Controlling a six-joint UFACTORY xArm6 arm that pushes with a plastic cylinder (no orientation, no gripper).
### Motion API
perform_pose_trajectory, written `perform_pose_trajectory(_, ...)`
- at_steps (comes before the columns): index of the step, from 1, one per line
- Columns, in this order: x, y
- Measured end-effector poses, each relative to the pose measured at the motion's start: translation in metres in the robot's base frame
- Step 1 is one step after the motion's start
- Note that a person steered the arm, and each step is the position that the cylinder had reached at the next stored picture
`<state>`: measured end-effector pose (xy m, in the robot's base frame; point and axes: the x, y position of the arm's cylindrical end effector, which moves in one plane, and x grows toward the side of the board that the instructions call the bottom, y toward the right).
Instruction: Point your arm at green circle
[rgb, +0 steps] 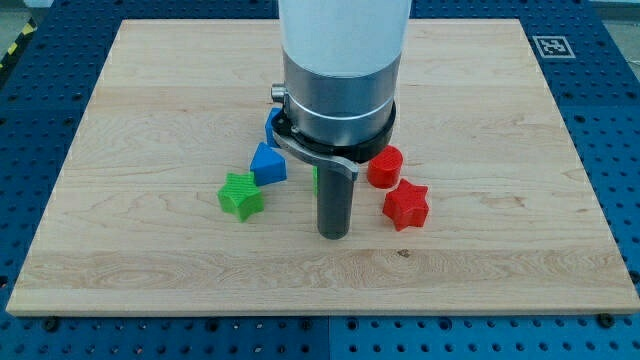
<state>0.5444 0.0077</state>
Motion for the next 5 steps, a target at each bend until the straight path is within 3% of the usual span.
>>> perform_pose_trajectory(5,-0.037,-0.033)
